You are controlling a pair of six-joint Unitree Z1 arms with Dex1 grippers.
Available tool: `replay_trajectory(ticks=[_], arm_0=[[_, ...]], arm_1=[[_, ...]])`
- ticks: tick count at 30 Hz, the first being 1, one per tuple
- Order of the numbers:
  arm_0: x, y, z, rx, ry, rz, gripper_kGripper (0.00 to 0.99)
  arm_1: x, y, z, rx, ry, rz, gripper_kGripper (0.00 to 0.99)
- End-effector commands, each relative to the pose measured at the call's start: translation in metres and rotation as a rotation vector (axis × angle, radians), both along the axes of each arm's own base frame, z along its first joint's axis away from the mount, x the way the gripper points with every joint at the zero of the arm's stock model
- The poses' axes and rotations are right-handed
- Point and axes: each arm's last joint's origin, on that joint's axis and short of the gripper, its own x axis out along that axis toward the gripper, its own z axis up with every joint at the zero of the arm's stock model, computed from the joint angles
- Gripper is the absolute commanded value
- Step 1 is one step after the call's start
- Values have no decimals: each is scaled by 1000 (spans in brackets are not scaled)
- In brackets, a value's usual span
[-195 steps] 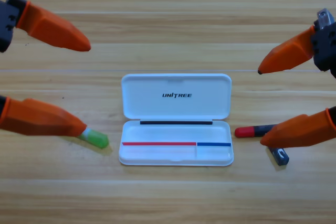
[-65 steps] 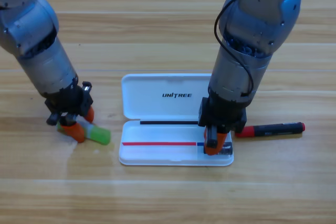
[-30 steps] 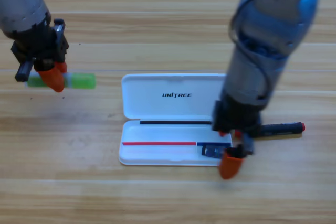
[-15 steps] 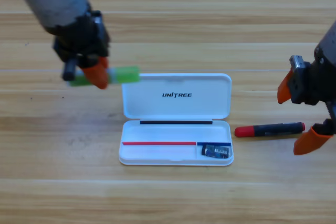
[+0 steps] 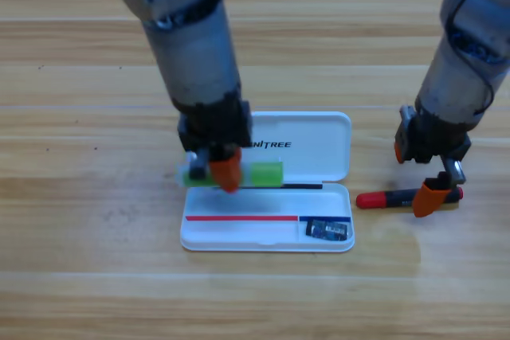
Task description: Clean up eraser and pencils
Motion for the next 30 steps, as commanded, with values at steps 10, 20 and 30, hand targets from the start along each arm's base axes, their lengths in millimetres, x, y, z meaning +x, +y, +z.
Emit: replay_trajectory(ticks=[10, 20, 30], arm_0=[[-10, -38, -47, 61, 74, -26, 0], [-6, -42, -68, 104, 91, -19, 0], [-4, -41, -73, 123, 87, -15, 0]], arm_1=[[15, -13, -48, -75, 72, 1, 650], [4, -16, -54, -88, 132, 59, 0], [-4, -22, -8, -32, 56, 5, 0]])
